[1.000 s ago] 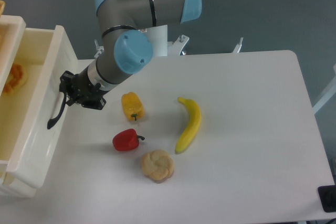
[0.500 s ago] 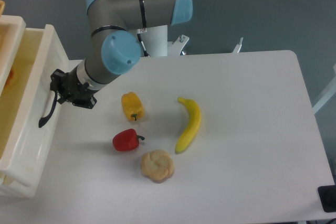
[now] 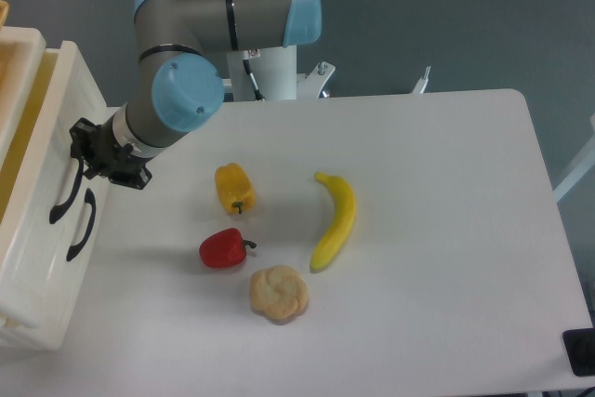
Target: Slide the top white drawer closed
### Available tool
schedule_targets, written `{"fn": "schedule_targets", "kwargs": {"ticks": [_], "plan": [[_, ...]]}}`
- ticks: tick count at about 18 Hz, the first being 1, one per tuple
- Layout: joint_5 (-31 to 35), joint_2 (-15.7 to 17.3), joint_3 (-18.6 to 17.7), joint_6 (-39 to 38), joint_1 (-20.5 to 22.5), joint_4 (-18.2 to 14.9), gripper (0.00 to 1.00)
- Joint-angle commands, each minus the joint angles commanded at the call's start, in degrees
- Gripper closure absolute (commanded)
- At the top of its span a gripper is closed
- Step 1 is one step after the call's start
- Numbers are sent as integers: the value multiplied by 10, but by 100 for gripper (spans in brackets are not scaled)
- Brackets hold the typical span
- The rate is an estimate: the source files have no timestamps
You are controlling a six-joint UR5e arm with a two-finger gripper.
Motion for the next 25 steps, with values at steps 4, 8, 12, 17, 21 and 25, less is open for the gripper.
{"fn": "schedule_targets", "kwargs": {"ticks": [4,8,12,17,21,25], "plan": [[0,-4,0,-11,-9,13,100],[0,-4,0,-11,-11,13,100],[1,-4,0,-11,-11,13,100],[1,-4,5,-18,-12,13,100],[3,-5,7,-13,-9,22,97],[11,-5,11,-12,17,33,72]]}}
